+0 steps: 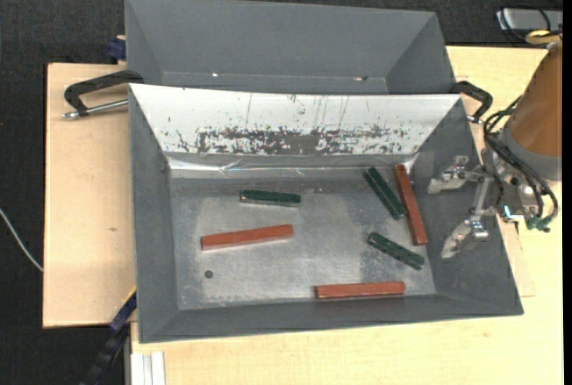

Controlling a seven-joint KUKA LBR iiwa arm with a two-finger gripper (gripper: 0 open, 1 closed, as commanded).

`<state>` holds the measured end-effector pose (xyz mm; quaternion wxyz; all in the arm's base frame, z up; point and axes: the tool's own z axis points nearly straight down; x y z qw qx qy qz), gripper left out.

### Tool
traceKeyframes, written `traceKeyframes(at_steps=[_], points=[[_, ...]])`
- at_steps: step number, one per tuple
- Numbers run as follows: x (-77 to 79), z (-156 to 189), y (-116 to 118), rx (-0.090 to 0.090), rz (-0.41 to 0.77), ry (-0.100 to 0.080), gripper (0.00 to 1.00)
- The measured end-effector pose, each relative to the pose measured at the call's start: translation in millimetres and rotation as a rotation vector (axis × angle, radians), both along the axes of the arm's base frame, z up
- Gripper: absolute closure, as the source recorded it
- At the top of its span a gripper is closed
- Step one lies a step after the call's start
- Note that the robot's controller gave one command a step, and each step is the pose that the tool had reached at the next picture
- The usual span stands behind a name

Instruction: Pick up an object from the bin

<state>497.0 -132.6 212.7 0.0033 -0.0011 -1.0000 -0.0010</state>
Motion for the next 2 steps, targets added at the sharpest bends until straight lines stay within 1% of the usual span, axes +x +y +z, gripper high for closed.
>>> traceKeyframes(at_steps=[1, 2], points=[[1.8, 3.8, 0.6, -0.002, 0.002, -0.008, 0.0], [-2.9, -43.6, 7.2, -0.003, -0.006, -0.012, 0.0]])
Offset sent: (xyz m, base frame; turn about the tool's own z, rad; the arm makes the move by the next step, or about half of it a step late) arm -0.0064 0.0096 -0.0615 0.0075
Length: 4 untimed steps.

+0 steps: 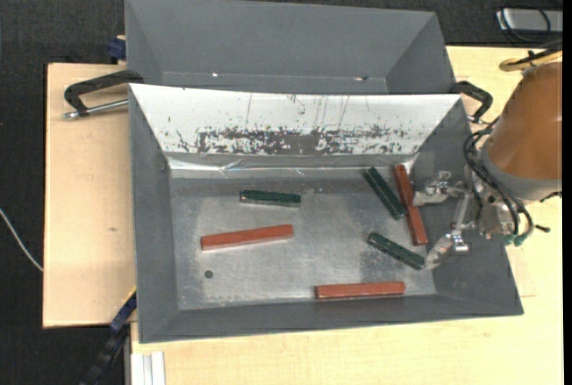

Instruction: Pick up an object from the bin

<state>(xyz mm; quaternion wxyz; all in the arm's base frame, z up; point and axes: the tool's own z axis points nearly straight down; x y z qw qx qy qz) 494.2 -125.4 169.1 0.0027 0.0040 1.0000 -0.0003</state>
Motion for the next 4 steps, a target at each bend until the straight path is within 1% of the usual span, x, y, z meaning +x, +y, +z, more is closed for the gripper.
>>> traceKeyframes(at_steps=[1, 2, 3, 4], points=[[13.2, -55.2, 17.9, 0.003, -0.101, 0.005, 0.0], [11.0, -93.8, -0.2, 0.005, -0.2, 0.003, 1.0], [11.0, -93.8, -0.1, 0.005, -0.2, 0.003, 1.0], [3.1, 42.1, -0.6, 0.001, -0.175, 0.0, 1.0]])
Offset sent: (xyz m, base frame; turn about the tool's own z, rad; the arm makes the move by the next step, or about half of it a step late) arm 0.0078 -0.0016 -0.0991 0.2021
